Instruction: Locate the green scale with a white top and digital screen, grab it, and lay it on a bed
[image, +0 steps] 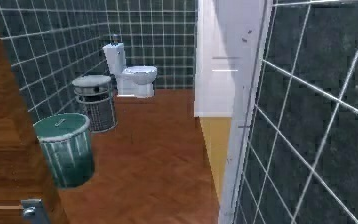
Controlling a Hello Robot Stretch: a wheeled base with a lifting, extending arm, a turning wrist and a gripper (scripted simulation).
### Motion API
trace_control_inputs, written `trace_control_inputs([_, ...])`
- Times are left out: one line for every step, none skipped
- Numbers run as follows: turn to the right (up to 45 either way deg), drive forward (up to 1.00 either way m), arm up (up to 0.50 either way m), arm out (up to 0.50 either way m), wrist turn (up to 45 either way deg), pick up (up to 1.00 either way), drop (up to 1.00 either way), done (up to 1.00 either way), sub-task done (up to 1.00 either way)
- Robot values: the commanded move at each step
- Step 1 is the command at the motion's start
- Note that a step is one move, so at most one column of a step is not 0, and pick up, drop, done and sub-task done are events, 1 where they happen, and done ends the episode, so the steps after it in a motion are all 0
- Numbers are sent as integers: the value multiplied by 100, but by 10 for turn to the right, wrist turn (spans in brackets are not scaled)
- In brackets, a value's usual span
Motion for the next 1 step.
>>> trace_control_inputs([0,100,0,0,0,0,0,0,0])
